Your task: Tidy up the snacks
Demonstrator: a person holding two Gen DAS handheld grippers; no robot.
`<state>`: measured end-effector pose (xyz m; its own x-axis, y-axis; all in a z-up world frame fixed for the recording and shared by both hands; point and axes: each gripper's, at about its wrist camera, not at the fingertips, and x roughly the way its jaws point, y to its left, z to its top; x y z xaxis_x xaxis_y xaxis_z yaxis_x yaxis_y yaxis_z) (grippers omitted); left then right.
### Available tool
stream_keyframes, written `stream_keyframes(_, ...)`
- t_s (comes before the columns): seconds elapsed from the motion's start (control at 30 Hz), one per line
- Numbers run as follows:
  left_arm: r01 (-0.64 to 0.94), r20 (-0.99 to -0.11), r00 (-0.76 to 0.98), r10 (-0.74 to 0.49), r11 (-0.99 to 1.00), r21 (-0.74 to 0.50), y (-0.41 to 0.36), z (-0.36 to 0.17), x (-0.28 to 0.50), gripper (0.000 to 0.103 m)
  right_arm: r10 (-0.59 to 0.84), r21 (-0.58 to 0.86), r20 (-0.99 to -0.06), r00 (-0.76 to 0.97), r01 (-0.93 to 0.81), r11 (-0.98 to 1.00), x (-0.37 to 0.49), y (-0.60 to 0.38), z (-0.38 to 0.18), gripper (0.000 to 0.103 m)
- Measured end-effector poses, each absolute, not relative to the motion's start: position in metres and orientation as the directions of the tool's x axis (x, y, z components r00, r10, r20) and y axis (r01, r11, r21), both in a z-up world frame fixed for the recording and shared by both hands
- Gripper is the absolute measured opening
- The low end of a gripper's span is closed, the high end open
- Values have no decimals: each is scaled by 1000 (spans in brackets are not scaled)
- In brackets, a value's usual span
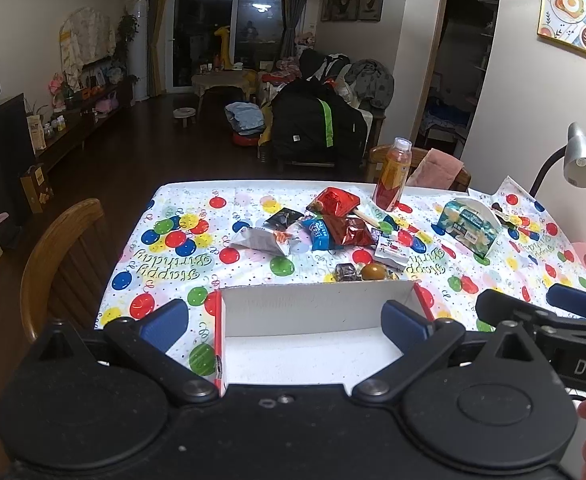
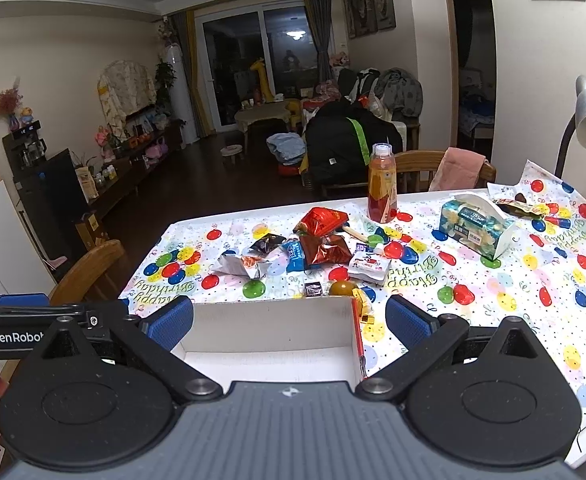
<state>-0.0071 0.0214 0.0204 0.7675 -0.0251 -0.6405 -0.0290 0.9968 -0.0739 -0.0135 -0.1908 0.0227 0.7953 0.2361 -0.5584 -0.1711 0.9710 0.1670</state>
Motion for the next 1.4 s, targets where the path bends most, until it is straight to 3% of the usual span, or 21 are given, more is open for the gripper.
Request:
stream_keyframes(0.83,-17,-648,761,-42,996,-85,13,20,5,102,245,167,-561,791,-182,969,-5,-196,25,103)
stream_keyframes(1.4,-5,-703,709,-55,996,-84,-21,-7,78,102,246,165,-628,738,-183,969,76,-245,1,103)
